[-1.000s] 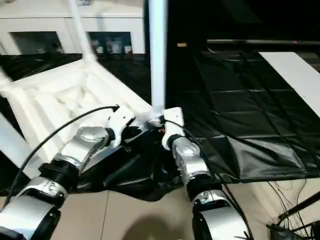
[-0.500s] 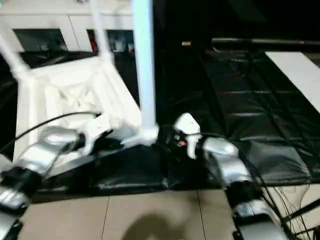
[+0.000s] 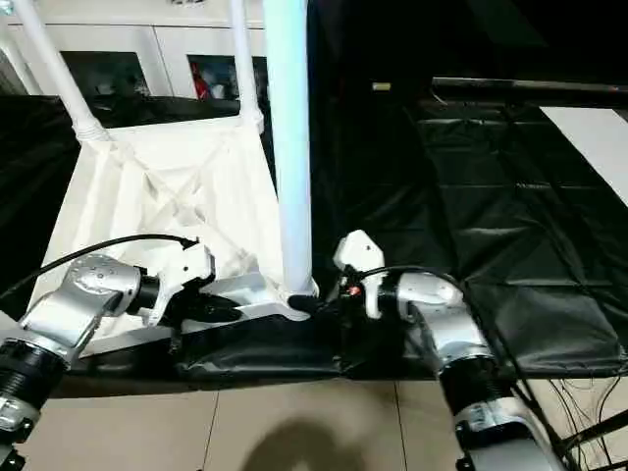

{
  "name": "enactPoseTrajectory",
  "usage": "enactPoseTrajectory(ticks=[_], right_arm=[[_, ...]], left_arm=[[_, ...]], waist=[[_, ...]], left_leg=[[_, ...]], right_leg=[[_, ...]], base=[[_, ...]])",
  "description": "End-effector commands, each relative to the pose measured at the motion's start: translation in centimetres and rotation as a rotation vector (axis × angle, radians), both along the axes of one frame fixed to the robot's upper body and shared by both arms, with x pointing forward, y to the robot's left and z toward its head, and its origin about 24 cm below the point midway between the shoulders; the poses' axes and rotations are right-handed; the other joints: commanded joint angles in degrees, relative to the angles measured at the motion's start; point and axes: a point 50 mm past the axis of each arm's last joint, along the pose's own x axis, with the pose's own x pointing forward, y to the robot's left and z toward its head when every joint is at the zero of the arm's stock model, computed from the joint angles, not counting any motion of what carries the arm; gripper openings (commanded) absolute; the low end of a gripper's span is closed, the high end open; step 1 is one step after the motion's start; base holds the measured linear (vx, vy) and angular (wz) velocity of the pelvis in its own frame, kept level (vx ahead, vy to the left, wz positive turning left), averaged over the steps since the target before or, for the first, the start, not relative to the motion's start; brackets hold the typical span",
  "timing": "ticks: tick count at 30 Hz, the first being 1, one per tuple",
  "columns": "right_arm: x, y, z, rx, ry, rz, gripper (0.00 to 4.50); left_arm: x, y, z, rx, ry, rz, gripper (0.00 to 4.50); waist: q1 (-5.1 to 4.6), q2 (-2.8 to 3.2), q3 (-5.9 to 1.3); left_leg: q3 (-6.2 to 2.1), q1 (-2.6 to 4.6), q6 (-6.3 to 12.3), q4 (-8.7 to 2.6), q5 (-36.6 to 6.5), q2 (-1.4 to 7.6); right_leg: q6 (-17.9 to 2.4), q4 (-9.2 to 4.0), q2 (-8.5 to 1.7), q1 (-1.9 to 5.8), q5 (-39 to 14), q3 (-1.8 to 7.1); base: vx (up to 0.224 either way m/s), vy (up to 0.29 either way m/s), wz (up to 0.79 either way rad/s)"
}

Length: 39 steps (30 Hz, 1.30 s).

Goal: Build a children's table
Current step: Pick table leg

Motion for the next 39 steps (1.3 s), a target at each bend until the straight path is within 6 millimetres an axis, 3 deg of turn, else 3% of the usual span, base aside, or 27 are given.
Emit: enactPoseTrajectory(ticks=[1,4,5,11,25,29,32,34,35,39], right_arm=[[-0.1,0.0,-0.1,-0.013,0.009,0.013,3.58],[-0.1,-0.1,-0.3,-0.021,0.017,0.016,3.48],[0.0,-0.1,-0.3,-0.022,0.018,0.015,3.20],[0.0,0.1,-0.6,-0.031,0.027,0.019,2.76],[0.1,0.3,-1.3,-0.031,0.045,-0.018,2.62],[0.7,0.8,-2.2,-0.028,0.043,-0.175,2.62],[1.1,2.5,-3.4,0.006,0.088,-0.384,2.62],[1.1,2.7,-3.5,0.009,0.092,-0.410,2.61],[1.5,3.7,-3.8,0.010,0.097,-0.504,2.61],[2.3,4.7,-4.0,-0.033,0.084,-0.652,2.61]], left_arm=[[-1.3,-0.6,-2.4,0.066,0.103,-0.039,0.00],[-1.2,-0.6,-2.3,0.067,0.098,-0.031,0.00],[-1.2,-0.7,-2.4,0.067,0.098,-0.030,0.00],[-1.2,-0.7,-2.5,0.067,0.099,-0.024,0.00],[-0.9,-0.8,-2.5,0.073,0.078,-0.002,0.00],[0.1,-1.5,-2.8,0.070,0.029,0.099,0.00],[2.0,-3.3,-3.1,0.075,-0.055,0.284,0.00],[2.2,-3.6,-3.1,0.069,-0.060,0.309,0.00],[3.0,-4.7,-2.9,0.045,-0.077,0.402,0.00],[3.9,-6.4,-2.8,0.026,-0.105,0.513,0.00]], waist=[[-0.11,-0.29,-2.90],[0.14,-0.36,-2.99],[0.24,-0.42,-2.95],[0.37,-0.55,-2.98],[0.36,-0.61,-3.01],[0.09,-0.59,-2.60],[-0.15,-0.70,-2.25],[-0.25,-0.86,-2.09],[-0.41,-0.59,-2.00],[-0.66,-0.71,-2.06]], left_leg=[[0.42,-0.14,2.44,-3.22,-10.82,0.73],[0.45,-0.13,2.56,-3.13,-10.07,0.70],[0.44,-0.17,2.62,-3.15,-9.91,0.69],[0.45,-0.15,2.62,-3.12,-9.81,0.69],[0.45,-0.18,2.73,-3.06,-9.54,0.68],[0.42,0.03,1.49,-3.36,-12.87,0.60],[0.08,0.63,-0.41,-3.75,-17.02,0.42],[-0.08,0.80,-0.37,-3.69,-19.07,0.21],[-0.13,0.77,-0.38,-3.71,-19.59,0.19],[-0.47,1.02,-0.66,-3.78,-21.66,-0.06]], right_leg=[[-13.27,-3.97,-3.05,2.93,-7.77,1.62],[-13.18,-3.85,-3.00,2.95,-6.88,1.60],[-13.07,-3.84,-3.00,2.96,-6.92,1.58],[-12.65,-3.86,-3.04,2.95,-7.90,1.55],[-12.57,-3.89,-3.05,2.92,-8.27,1.56],[-11.31,-4.54,-3.12,2.46,-14.79,1.63],[-8.09,-5.63,-3.24,2.03,-25.30,1.62],[-6.00,-6.29,-3.33,1.65,-30.78,1.56],[-5.17,-6.55,-3.36,1.34,-32.77,1.62],[-3.89,-7.05,-3.24,1.09,-35.12,1.16]], base=[[0.000,0.000,0.00],[0.000,0.000,0.00],[0.000,0.000,0.00],[0.000,0.000,0.00],[0.000,0.000,0.00],[0.000,0.000,0.00],[-0.046,-0.001,0.01],[-0.060,0.002,0.00],[-0.056,0.002,0.01],[0.000,0.000,0.00]])
